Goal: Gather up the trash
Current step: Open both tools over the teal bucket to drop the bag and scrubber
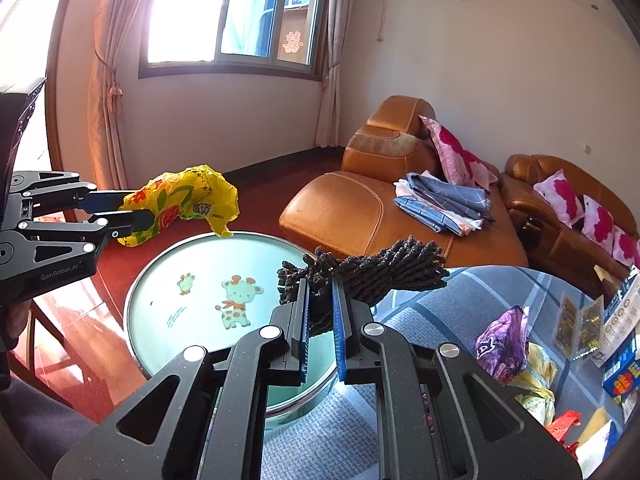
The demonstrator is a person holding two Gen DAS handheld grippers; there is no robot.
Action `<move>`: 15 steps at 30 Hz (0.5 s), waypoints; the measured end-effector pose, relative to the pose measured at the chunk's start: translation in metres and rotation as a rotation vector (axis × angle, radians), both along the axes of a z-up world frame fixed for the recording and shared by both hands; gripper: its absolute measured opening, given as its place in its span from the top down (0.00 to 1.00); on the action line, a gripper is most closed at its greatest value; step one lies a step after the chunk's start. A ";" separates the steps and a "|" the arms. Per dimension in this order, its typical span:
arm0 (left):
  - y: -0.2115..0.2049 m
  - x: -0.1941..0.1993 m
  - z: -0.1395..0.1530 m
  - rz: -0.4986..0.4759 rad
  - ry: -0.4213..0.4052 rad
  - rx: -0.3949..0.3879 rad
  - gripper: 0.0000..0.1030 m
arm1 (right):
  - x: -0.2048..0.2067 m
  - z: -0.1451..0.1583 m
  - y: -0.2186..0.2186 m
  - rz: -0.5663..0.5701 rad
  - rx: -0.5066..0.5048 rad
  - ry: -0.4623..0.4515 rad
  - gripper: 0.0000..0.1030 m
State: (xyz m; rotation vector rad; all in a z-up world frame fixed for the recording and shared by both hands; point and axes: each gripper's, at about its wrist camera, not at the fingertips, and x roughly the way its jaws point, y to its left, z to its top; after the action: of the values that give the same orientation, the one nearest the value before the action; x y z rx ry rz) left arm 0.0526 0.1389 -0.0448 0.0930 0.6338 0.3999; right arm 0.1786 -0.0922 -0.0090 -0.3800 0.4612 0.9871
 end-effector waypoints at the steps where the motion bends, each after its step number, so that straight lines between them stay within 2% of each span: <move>1: 0.000 0.000 -0.001 -0.002 0.000 -0.001 0.76 | 0.000 0.000 0.000 0.002 0.000 -0.001 0.89; 4: -0.001 0.000 -0.001 -0.011 -0.005 -0.009 0.73 | -0.001 -0.001 0.000 0.016 0.000 -0.001 0.89; 6: -0.003 0.000 -0.001 -0.017 -0.013 -0.005 0.62 | -0.001 -0.002 0.001 0.034 0.001 0.003 0.86; 7: -0.004 0.000 -0.001 -0.025 -0.018 -0.007 0.56 | -0.001 -0.002 0.001 0.035 0.003 0.000 0.82; 11: -0.007 0.000 -0.002 -0.042 -0.023 -0.021 0.51 | 0.004 -0.002 -0.002 0.020 0.018 0.011 0.74; 13: -0.007 0.000 -0.002 -0.039 -0.028 -0.023 0.49 | 0.005 -0.001 -0.004 0.017 0.025 0.008 0.64; 15: -0.007 0.000 -0.003 -0.033 -0.031 -0.024 0.47 | 0.004 0.000 -0.004 0.016 0.024 -0.003 0.61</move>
State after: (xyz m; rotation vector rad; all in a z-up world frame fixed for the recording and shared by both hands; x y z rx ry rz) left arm 0.0524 0.1323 -0.0481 0.0746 0.6057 0.3610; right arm 0.1824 -0.0965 -0.0093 -0.3636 0.4439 1.0065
